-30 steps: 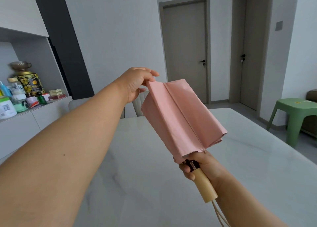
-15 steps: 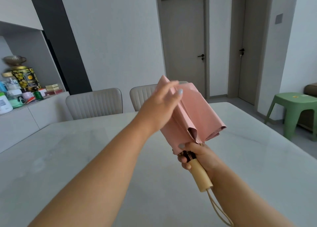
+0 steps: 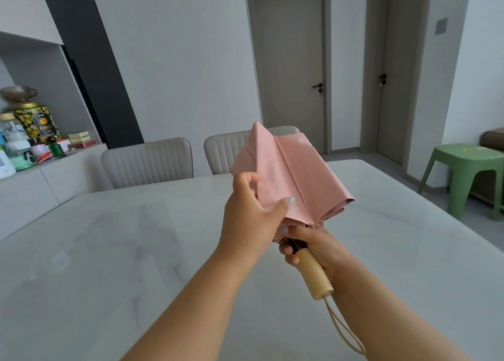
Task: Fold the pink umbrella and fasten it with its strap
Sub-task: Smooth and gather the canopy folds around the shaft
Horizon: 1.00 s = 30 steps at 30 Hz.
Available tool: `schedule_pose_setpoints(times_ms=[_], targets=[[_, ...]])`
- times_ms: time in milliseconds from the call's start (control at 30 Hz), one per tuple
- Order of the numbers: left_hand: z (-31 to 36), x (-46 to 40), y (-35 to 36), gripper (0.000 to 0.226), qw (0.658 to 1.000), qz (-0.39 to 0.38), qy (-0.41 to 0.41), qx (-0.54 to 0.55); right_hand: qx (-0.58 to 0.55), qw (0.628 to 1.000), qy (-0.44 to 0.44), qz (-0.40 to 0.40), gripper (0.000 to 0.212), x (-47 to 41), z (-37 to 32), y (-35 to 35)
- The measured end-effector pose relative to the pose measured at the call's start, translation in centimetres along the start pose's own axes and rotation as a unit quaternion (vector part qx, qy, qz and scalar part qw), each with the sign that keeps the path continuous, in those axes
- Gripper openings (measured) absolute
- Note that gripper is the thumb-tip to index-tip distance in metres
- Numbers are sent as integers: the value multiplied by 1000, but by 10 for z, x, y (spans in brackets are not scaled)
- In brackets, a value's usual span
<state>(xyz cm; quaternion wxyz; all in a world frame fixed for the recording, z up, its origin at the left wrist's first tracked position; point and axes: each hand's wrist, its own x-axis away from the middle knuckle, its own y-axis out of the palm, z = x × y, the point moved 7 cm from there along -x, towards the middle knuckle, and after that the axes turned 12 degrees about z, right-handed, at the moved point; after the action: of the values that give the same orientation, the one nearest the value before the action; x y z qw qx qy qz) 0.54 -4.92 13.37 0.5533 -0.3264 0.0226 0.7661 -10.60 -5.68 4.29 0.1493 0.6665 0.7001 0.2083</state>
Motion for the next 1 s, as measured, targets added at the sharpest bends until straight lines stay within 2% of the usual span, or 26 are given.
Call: schedule_pose_setpoints(times_ms=[167,267,367,467,567,667,700,767,900,1000], targets=[[2,8,-13,28,995,74,44,47,-11,1000,-1,-7,28,0,-2,0],[-12,10,-16,17,996,80,29,38,-21,999,1,-28,40,1,-3,2],[-25,11,-16,12,996,81,-4,45,-51,996,8,-66,69,3,-3,8],[-34,17,-13,20,992,96,-34,69,-93,992,30,-74,83,5,-1,10],[-48,26,-3,21,987,81,-99,97,-96,994,31,-40,69,6,-2,7],[-62,26,6,11,975,31,-180,127,-43,999,5,-2,29,5,-4,2],[-64,22,9,11,973,9,-195,124,-31,999,-6,3,22,5,-6,1],[-64,6,7,17,972,-5,-209,109,-15,999,-30,4,20,5,-9,0],[-36,-49,-11,12,969,36,-192,155,16,998,-61,-1,23,4,-11,-1],[-5,-92,-23,43,976,54,-131,166,34,997,-74,-14,33,4,-10,1]])
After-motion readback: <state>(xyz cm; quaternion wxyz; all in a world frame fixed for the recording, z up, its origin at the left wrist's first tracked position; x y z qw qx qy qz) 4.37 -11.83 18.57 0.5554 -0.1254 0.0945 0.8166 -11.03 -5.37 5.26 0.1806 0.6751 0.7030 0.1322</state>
